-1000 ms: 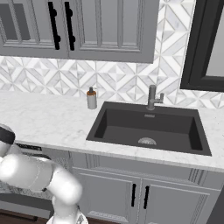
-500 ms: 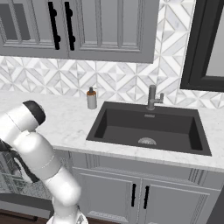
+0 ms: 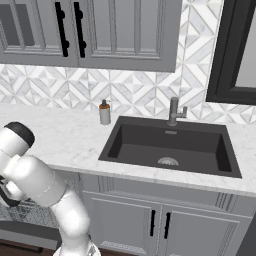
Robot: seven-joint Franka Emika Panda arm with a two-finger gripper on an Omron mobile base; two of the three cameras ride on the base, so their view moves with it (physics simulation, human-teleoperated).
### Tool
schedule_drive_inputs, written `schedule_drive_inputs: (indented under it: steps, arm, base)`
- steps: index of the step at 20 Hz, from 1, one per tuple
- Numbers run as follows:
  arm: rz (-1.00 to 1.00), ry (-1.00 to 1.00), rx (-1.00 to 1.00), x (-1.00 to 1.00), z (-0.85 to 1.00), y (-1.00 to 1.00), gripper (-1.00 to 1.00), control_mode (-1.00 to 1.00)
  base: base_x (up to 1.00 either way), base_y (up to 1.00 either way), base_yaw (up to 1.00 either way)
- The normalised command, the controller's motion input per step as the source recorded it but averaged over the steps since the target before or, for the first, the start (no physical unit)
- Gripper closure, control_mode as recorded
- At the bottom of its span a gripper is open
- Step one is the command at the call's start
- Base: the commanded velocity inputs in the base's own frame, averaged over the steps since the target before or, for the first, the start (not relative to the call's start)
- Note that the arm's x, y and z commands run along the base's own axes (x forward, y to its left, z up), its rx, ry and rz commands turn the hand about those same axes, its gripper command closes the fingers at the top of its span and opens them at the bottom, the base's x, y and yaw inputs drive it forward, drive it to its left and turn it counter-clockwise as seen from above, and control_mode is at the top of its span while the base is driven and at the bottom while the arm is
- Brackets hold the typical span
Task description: Pick up the cup and bowl from the counter, place them in the dishwasher, and close the dishwasher door.
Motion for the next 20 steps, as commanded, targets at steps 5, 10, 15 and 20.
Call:
schedule_drive_inputs:
  steps: [5, 10, 15, 20]
  arm:
    - [0.00, 0.00, 0.00, -0.01, -0.31, -0.14, 1.00, -1.00]
    - [0.00, 0.03, 0.00, -0.01, 0.00, -0.49, 1.00, -1.00]
    - [0.00, 0.00, 0.00, 0.00, -0.19, -0.08, 1.00, -1.00]
    - [0.00, 0.00, 0.00, 0.14, -0.54, 0.05, 1.00, -1.00]
  base:
    - [0.00, 0.00, 0.00]
    - [0.00, 0.00, 0.00]
    - [0.00, 0.00, 0.00]
    - [0.00, 0.00, 0.00]
